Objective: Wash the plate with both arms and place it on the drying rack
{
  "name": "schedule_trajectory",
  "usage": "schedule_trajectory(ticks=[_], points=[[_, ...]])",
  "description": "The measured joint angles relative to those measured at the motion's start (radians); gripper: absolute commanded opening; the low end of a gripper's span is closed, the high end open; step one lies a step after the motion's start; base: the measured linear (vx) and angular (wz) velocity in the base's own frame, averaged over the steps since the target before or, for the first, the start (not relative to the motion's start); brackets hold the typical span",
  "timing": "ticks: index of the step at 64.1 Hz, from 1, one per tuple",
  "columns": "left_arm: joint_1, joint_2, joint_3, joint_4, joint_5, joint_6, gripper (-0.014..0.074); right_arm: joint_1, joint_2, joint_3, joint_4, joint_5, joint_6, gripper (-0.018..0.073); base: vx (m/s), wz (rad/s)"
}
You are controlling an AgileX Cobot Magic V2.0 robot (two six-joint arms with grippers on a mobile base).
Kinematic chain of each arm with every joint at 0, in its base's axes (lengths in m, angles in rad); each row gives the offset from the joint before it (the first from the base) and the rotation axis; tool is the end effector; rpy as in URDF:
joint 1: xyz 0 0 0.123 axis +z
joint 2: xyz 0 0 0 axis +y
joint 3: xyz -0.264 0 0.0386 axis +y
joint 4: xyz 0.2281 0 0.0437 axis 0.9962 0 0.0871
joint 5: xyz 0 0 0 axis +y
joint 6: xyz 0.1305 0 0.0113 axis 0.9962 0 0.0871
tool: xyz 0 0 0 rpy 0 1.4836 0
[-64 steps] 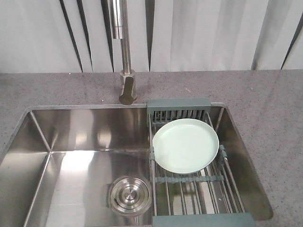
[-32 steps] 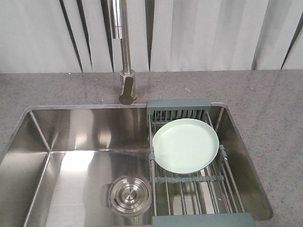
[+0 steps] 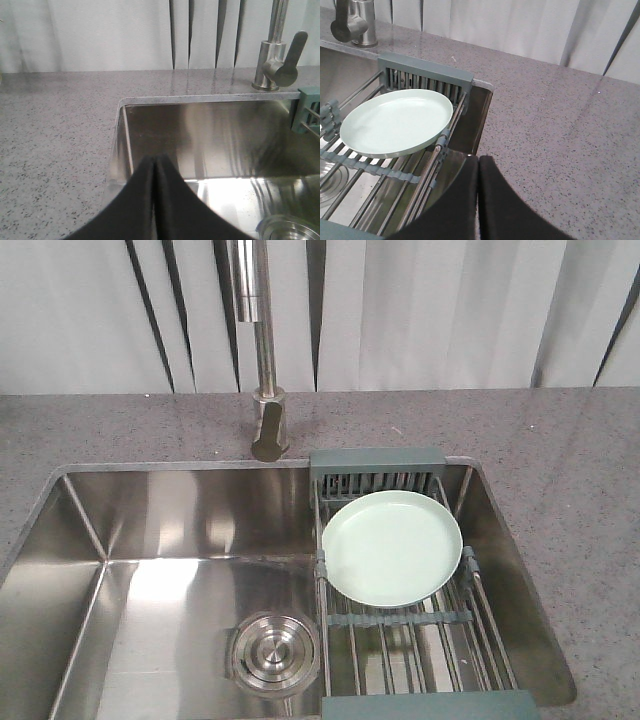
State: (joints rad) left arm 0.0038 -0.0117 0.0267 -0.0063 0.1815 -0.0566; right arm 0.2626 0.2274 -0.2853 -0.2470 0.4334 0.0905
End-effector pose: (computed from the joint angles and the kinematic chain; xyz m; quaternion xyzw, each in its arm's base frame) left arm 0.0945 0.0002 0.1844 -0.0244 0.7443 -0.0201 0.6671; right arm 0.1020 0.0135 0.2413 -0.1268 0.7873 -0.0024 0.6034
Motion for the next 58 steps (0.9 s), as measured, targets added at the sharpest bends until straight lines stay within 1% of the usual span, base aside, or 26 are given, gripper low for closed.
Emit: schedule_trajectory(ticks=[28,30,34,44,51,58], points=[[0.0,0.0,0.0,0.0,0.0,0.001,-0.0006,-0.005,0.0,0.0,0.002,0.0,-0.001,-0.0008,0.0,0.0],[0.0,0.0,0.0,0.0,0.0,0.001,-0.0006,-0.016,0.0,0.003,0.007,-0.006,-0.001,-0.0008,0.0,0.0],[0.0,0.0,0.0,0.0,0.0,0.001,-0.0006,-0.062,0.0,0.018,0.028,-0.034,-0.002,-0.0008,0.0,0.0],[0.0,0.0,0.0,0.0,0.0,0.001,-0.0006,-0.18,0.0,0.091,0.095,-0.163,-0.002,-0.0008,0.0,0.0],[0.0,0.0,0.0,0.0,0.0,0.001,-0.0006,-0.195,-0.001,0.146,0.114,-0.251,-0.002,-0.0008,0.0,0.0],[0.0,0.0,0.0,0.0,0.0,0.001,-0.0006,-0.196,-0.032,0.195,0.116,-0.299,-0.004,-0.0008,0.0,0.0]])
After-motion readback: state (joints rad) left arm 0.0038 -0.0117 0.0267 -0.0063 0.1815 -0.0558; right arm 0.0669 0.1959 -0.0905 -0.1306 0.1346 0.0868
